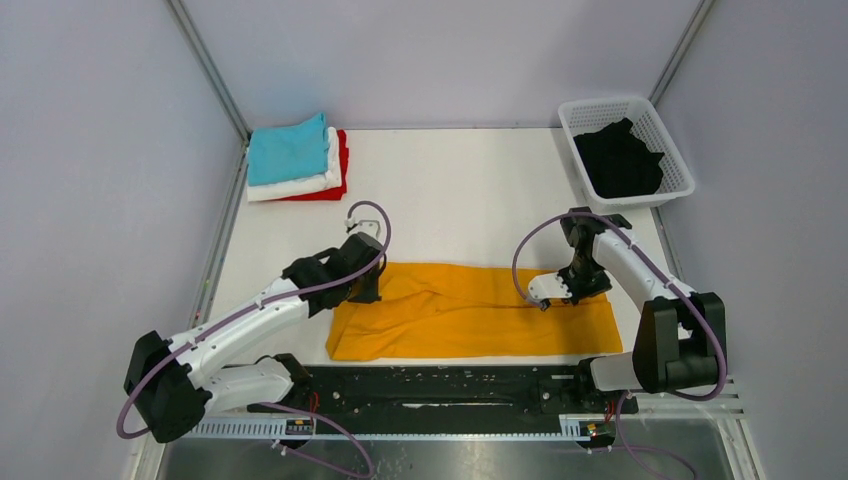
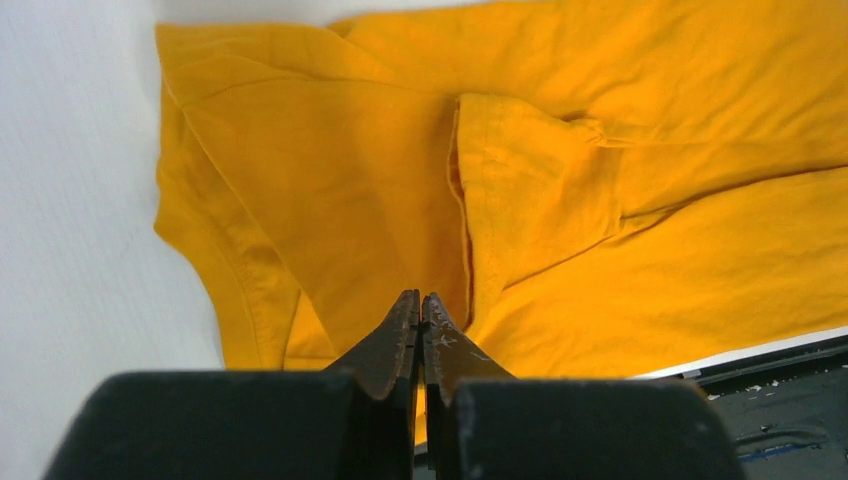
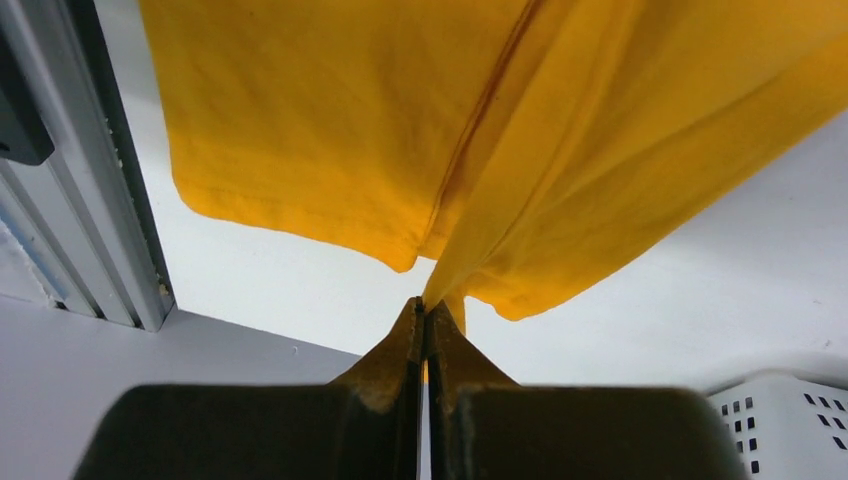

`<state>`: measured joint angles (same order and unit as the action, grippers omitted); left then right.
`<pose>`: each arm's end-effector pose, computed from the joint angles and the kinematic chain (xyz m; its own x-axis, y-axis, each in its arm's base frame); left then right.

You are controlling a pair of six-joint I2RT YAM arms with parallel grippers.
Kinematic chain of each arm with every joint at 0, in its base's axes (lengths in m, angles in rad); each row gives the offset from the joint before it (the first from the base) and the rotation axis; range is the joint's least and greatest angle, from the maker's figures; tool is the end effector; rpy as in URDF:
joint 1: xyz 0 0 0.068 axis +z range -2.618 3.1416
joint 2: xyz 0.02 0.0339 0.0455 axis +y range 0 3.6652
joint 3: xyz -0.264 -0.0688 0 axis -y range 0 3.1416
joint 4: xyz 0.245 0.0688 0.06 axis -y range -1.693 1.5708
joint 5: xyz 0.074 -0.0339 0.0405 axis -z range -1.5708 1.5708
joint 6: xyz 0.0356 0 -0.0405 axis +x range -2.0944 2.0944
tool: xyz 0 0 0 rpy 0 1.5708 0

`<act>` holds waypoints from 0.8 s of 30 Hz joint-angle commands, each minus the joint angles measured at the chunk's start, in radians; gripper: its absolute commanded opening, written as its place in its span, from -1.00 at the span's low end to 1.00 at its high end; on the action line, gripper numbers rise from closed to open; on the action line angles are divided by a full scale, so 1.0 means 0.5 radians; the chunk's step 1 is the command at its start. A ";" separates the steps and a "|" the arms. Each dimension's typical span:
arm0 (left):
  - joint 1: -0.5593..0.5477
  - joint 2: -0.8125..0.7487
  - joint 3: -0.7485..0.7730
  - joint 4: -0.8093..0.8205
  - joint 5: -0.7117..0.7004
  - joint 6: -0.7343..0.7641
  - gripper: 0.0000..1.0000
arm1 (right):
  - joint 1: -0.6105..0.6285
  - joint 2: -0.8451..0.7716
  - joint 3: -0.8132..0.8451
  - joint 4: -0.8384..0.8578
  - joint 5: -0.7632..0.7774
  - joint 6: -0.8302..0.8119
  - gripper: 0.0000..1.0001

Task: Fold and stack the t-shirts
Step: Fold the other side of the tshirt into a rectangle

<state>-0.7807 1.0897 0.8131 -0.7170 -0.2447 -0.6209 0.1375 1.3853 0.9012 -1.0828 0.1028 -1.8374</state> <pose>0.1546 -0.1411 0.2474 -0.8268 0.0246 -0.5619 0.1326 0.9794 -0.1523 0.2150 0.0261 0.2026 0.3921 -0.9145 0.1000 -0.9197 -0.3918 0.0233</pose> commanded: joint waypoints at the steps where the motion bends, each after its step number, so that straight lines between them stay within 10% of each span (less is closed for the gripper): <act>1: -0.049 -0.100 -0.063 -0.155 -0.091 -0.221 -1.00 | 0.015 -0.063 -0.028 -0.129 0.131 -0.136 -1.00; 19: -0.293 -0.234 -0.255 -0.229 0.142 -0.552 -1.00 | 0.014 -0.066 -0.138 0.141 0.198 -0.127 -0.84; 24: -0.380 -0.135 -0.361 -0.287 0.216 -0.719 -0.62 | 0.015 -0.107 -0.155 0.185 0.173 -0.131 0.07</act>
<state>-0.9447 0.9874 0.6590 -0.8371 -0.1856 -0.8906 0.1375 1.3750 0.8261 -0.9928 0.1715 -1.8755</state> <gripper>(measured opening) 0.114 0.345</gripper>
